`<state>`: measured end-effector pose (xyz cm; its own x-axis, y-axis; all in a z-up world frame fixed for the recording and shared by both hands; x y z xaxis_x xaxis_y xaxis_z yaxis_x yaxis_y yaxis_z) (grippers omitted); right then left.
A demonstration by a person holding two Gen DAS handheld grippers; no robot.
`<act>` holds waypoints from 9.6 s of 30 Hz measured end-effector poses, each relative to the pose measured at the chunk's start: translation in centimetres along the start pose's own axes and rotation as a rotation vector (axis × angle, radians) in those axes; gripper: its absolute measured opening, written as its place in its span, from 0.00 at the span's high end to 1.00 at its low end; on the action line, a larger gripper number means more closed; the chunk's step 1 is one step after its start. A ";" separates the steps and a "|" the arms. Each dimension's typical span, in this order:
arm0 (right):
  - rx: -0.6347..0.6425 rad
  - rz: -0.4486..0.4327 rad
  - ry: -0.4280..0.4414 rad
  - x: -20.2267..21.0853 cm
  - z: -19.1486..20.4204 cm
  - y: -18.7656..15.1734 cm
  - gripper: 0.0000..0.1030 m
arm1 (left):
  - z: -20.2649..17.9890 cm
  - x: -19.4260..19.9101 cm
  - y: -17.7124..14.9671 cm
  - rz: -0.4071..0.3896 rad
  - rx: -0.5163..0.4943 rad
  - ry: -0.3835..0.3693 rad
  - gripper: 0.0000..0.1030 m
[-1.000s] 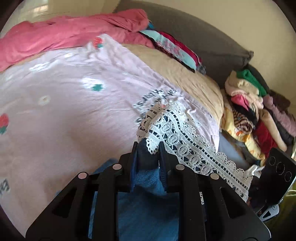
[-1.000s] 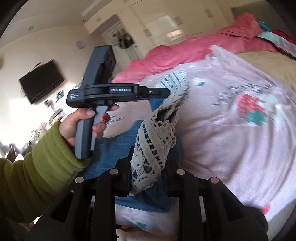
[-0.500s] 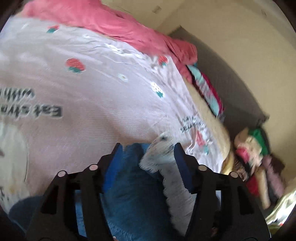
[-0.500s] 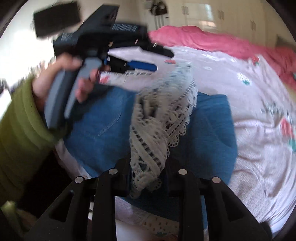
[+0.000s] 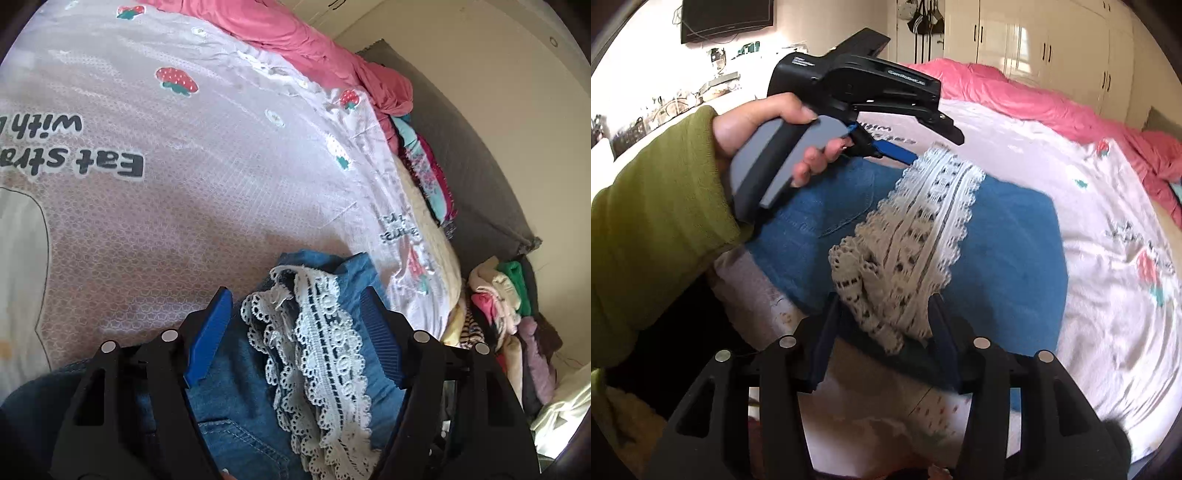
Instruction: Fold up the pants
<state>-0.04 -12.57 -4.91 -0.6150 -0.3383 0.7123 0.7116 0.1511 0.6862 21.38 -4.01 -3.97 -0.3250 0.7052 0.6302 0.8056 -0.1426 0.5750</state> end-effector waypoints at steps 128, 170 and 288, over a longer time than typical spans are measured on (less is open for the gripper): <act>0.164 0.293 0.230 -11.0 11.9 16.4 0.04 | 2.6 15.8 -17.2 -0.161 0.127 0.285 0.59; -0.202 0.099 0.458 -2.4 -5.9 16.6 0.49 | -8.7 7.4 -9.8 -0.088 -0.064 0.075 0.25; 0.112 -0.161 0.156 9.5 -2.4 4.5 0.51 | -8.1 8.5 -6.0 -0.173 -0.267 0.425 0.20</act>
<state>-1.83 -17.34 4.59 -0.6511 -0.5046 0.5669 0.5613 0.1827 0.8072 9.76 -2.84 2.14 -0.6591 0.3978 0.6382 0.5863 -0.2596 0.7673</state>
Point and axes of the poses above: each gripper's, at about its wrist camera, not at the fingertips, and x roughly against the way its jaws point, z to its left, y to its top, the point moved 4 cm from there along -x, roughly the way its jaws point, and after that the axes turned 13 degrees about -x, right-handed, at the moved point
